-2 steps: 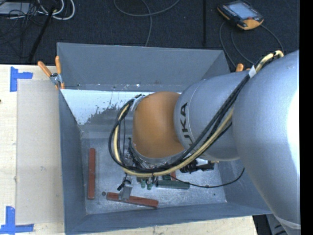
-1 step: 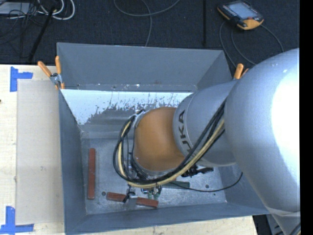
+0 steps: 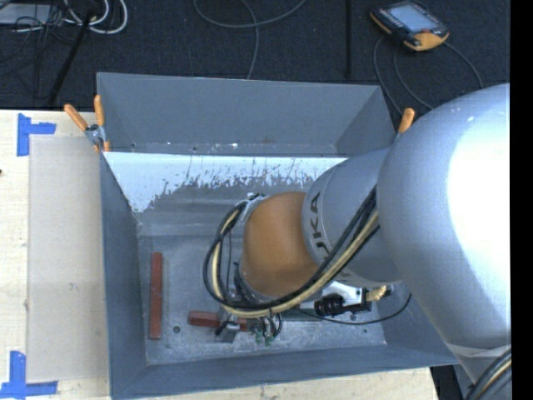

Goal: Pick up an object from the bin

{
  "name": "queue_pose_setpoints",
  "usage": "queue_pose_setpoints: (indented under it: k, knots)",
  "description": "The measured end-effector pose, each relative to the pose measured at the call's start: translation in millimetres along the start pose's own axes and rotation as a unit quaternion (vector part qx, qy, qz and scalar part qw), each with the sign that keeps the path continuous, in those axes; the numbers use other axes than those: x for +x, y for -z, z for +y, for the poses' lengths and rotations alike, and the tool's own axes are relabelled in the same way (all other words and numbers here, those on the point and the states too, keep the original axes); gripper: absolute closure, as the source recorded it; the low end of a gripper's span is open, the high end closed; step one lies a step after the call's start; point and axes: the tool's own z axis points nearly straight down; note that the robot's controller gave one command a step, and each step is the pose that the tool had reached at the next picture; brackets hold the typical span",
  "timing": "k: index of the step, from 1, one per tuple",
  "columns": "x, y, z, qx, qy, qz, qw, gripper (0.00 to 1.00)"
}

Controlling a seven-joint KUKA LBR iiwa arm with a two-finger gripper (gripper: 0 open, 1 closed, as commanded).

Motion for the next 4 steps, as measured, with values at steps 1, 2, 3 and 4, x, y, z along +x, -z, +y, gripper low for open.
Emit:
queue_pose_setpoints:
  k: [1,2,3,4]
  knots:
    - [0.0,0,0,0.000,0.000,0.0000,1.0000,1.00]
    - [1.2,4,-1,0.001,0.000,0.0017,1.0000,1.00]
    - [2.5,23,-2,0.002,-0.001,0.0037,1.0000,1.00]
    - [0.6,39,-1,0.001,-0.001,0.0006,1.0000,1.00]
